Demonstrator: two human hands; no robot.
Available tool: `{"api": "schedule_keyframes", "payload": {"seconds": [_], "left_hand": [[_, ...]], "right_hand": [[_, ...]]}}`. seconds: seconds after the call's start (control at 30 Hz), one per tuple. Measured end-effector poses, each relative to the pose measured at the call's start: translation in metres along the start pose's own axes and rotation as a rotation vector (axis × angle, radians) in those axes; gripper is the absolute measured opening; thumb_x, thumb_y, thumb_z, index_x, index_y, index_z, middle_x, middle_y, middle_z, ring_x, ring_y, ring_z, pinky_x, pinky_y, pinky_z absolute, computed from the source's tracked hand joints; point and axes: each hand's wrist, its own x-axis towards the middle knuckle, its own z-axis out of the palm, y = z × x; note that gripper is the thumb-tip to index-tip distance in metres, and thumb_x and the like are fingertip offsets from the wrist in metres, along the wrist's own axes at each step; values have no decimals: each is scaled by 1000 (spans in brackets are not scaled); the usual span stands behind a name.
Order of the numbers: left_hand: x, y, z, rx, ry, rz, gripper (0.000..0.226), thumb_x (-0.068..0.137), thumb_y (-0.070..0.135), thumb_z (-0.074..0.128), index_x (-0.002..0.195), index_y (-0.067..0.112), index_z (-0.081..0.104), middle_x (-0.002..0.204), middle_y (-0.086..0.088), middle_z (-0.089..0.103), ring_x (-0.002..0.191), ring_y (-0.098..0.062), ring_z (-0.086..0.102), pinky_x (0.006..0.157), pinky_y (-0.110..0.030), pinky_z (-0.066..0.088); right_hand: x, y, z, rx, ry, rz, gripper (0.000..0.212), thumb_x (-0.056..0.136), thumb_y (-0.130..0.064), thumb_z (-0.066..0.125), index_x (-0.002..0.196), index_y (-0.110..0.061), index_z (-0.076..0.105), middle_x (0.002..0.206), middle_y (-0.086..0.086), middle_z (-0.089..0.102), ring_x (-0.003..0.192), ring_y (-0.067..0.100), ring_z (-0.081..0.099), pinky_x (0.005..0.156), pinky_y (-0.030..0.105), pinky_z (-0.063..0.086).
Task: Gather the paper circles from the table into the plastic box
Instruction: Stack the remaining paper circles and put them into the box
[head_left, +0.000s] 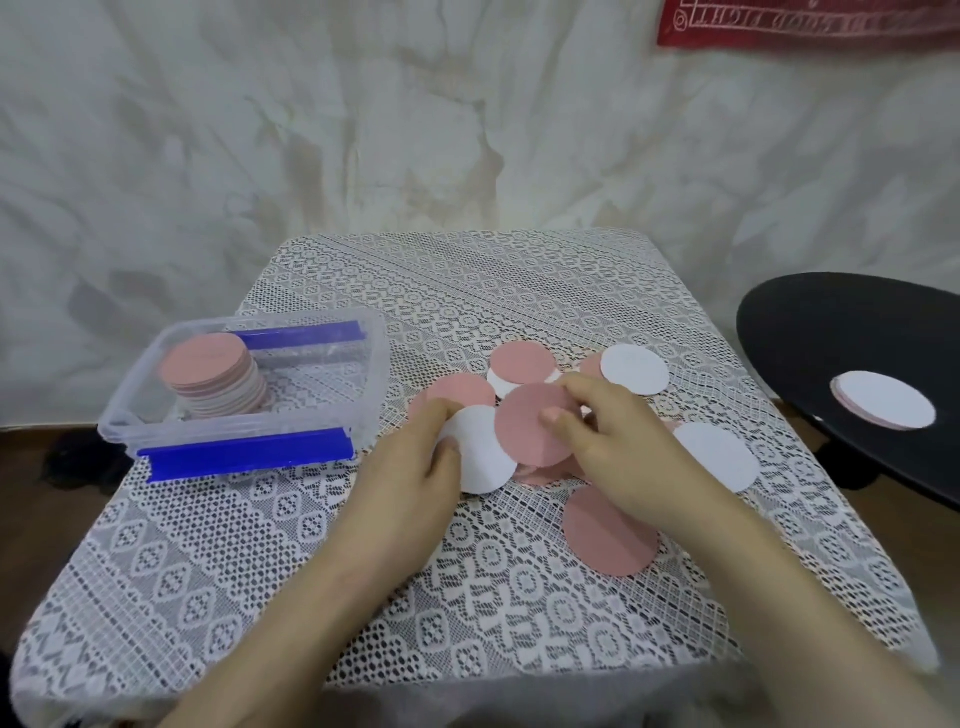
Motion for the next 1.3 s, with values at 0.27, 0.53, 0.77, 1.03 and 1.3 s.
{"api": "schedule_keyframes", "payload": {"seconds": [0.27,0.53,0.77,1.03,1.3], "left_hand": [[-10,3,1,-60,-50,89,17,103,37,48,117,39,57,88,13,70,75,-6,62,73,-39,55],[-5,-9,-11,15,-26,6,24,104,21,46,113,42,52,94,10,67,81,-3,59,78,-35,52],[-1,-14,-17,95,-44,-17,28,104,22,42,125,39,47,93,13,65,80,-3,59,73,-34,51],[2,-18,-18,98,-47,-33,27,103,21,42,116,44,48,87,10,65,77,-5,59,73,-38,52],[2,-19,-18,64,-63,-36,29,102,19,43,113,45,50,82,7,66,73,-8,60,63,-31,49]], "right_hand": [[-11,-12,21,65,-48,-31,18,90,-40,61,91,-21,61,82,3,67,73,25,62,75,52,52],[13,-7,25,-26,0,14,9,96,-29,63,89,-30,68,77,-10,66,65,-1,62,63,21,49],[43,-6,30,-289,18,30,19,97,-38,60,112,-31,68,88,-8,70,87,19,67,72,32,53],[67,-14,36,-439,-42,24,56,83,-63,68,129,-32,63,121,2,70,112,27,62,90,40,51],[72,-17,38,-293,-45,77,26,86,-38,75,99,-28,54,79,-10,64,76,14,61,63,31,43]]}}
